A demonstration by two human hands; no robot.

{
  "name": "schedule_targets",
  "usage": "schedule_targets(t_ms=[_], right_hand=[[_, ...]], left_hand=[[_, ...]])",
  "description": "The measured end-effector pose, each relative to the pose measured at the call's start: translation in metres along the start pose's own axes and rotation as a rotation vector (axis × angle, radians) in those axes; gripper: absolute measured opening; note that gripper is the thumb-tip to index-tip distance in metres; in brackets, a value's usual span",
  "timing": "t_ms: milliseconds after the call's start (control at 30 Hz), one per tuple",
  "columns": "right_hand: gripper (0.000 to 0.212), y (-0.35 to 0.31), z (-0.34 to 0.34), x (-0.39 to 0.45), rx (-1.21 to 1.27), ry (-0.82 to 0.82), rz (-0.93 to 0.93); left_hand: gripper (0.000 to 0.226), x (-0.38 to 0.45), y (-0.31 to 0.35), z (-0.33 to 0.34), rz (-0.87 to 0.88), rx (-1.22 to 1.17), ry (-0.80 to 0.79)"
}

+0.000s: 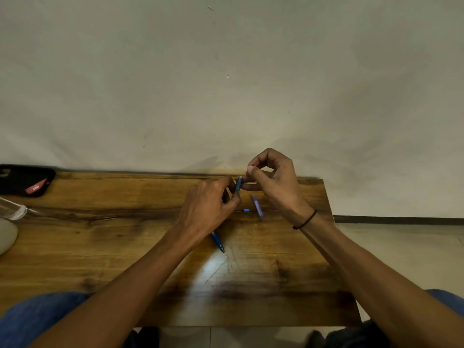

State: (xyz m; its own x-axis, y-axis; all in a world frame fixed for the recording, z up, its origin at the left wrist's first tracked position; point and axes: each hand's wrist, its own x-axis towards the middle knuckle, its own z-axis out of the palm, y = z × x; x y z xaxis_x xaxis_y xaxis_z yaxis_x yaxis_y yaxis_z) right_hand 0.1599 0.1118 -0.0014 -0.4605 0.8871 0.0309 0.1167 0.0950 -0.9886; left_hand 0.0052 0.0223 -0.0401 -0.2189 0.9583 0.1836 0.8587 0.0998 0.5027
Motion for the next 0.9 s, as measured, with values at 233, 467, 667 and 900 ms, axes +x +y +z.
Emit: schedule_targets(t_ms=[233,467,667,900], right_hand=[[0.006,-0.001,0.001,-0.001,-0.047,0.004,-0.009],[0.010,-0.003,0.001,-0.002,-0.163,-0.006,-0.039],[0.008,-0.007,0.000,-0.001,-0.301,-0.003,-0.088],[0.009,-0.010,0.001,-0.002,-0.343,0.003,-0.118]], left_hand=[[0.017,0.000,0.000,-0.001,0.016,0.008,-0.006],[0.022,0.000,0.002,-0.003,0.022,0.013,-0.020],[0.023,-0.001,0.007,-0.006,0.002,-0.055,-0.019],[0.022,-0.001,0.009,-0.008,-0.004,-0.105,-0.011]])
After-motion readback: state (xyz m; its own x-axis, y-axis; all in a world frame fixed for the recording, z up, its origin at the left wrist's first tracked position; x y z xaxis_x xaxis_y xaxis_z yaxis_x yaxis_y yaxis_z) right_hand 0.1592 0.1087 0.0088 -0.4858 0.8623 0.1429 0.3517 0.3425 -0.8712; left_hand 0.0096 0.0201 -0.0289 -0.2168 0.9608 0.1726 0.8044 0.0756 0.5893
